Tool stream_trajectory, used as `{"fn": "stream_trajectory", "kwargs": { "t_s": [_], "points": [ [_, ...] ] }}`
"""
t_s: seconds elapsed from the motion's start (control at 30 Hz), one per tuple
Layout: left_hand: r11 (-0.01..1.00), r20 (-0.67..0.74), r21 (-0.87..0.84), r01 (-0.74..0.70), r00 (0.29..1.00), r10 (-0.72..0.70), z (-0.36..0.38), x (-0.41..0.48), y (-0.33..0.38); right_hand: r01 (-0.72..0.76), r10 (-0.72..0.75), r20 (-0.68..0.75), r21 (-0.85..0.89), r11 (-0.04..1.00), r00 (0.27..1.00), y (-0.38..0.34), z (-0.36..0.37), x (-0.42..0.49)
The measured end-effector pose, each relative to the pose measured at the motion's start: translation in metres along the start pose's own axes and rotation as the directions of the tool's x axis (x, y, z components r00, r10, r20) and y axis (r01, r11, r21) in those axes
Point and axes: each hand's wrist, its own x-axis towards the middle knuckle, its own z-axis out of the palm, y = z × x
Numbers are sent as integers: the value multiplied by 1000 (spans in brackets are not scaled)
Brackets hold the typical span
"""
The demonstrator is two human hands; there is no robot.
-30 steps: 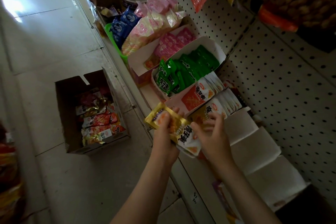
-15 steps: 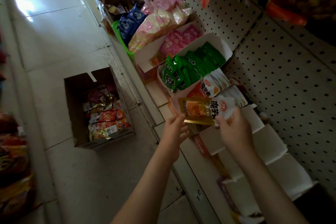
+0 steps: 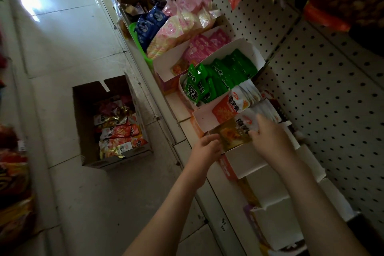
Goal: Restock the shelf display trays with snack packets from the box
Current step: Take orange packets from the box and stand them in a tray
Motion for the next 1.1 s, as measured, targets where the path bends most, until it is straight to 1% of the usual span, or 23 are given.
{"fn": "stream_trajectory", "kwargs": {
  "t_s": [0.07, 0.13, 0.23, 0.33, 0.4, 0.47, 0.53, 0.63, 0.73, 0.77, 0.83, 0.87, 0.93, 0.97, 1.0, 1.03, 1.1],
  "points": [
    [1000, 38, 19, 24, 999, -25, 3, 1, -1, 18, -15, 47, -80, 997, 999, -5, 19, 6],
    [999, 51, 29, 34, 998, -36, 5, 2, -2, -18, 24, 40, -149, 989, 999, -7, 35, 13],
    [996, 14, 88, 19, 1000, -20, 2, 4, -3, -123, 112, -64, -204, 971, 992, -3, 42, 24],
    [993, -79, 114, 18, 997, -9, -5, 8, -5, -191, 160, -147, -229, 955, 976, 0, 46, 25],
    [993, -131, 117, 23, 991, -7, -10, 9, -7, -210, 161, -206, -238, 948, 965, -1, 50, 20],
    [992, -154, 126, 19, 988, 1, -14, 9, -6, -228, 157, -257, -277, 933, 954, 1, 53, 13],
    [989, -168, 150, 5, 986, 20, -20, 8, -2, -231, 156, -288, -249, 941, 945, 0, 56, 7],
    [979, -199, 205, -15, 978, 57, -40, 3, 6, -169, 116, -328, -137, 976, 938, -18, 62, -3],
    [963, -207, 266, -48, 973, 105, -68, -3, 17, -16, -24, -364, -106, 994, 931, -52, 65, -12],
    [955, -238, 292, -51, 963, 124, -86, -6, 23, 64, -97, -373, -100, 993, 923, -73, 67, -12],
    [943, -292, 329, -58, 943, 160, -121, -5, 31, 226, -252, -347, -115, 967, 904, -111, 73, -12],
    [939, -335, 338, -66, 924, 186, -147, 0, 36, 307, -326, -288, -108, 945, 901, -137, 82, -6],
    [931, -406, 363, -32, 894, 189, -183, 10, 39, 398, -402, -143, -60, 915, 904, -165, 103, 0],
    [932, -448, 362, -5, 876, 179, -205, 15, 42, 438, -439, -81, -32, 898, 895, -179, 117, 9],
    [931, -479, 364, 17, 861, 172, -228, 23, 43, 452, -452, -11, 2, 892, 892, -193, 133, 19],
    [927, -507, 371, 52, 848, 156, -245, 26, 44, 435, -437, 55, 32, 900, 898, -203, 143, 25],
    [911, -557, 397, 116, 819, 138, -291, 42, 49, 400, -417, 208, 118, 909, 885, -229, 173, 50]
  ]
}}
